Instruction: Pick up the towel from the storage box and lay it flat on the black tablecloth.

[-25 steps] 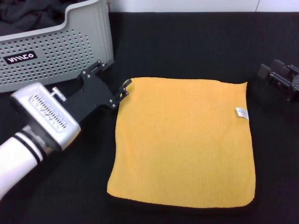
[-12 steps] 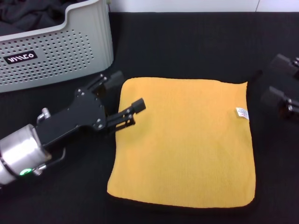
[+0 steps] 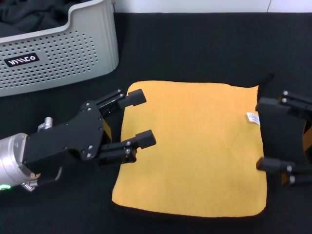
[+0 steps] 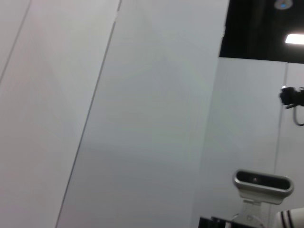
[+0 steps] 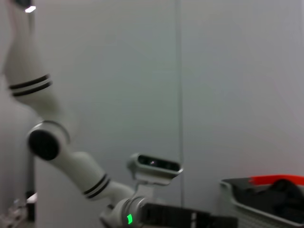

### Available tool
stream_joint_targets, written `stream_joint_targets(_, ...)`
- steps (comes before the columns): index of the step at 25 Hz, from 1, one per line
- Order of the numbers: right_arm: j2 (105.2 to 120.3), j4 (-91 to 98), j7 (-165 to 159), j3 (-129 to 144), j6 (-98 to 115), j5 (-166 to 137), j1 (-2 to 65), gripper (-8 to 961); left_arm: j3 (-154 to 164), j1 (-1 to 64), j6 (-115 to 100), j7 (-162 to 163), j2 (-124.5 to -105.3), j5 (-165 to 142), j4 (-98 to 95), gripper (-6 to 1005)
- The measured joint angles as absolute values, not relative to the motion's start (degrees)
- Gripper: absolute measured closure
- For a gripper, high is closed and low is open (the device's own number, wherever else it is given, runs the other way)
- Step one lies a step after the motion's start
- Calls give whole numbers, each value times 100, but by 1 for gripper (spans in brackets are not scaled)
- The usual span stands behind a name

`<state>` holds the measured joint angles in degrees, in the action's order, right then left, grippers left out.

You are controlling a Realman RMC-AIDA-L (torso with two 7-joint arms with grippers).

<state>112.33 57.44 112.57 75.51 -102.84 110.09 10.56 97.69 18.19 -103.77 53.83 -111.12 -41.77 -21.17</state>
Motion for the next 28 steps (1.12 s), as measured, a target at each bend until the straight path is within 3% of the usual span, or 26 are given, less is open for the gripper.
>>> stream_joint_targets(8,11031,6187,10994,7863,-10297,10821,1136,85,9665,1805,-10775,5183,-11130,-4204,-2119,121)
stream_joint_targets(28,11139,5904,11281,7810,-10276,10587,1245,85,9509,1890,-10781,5061,-11193,-4249,-2084,123)
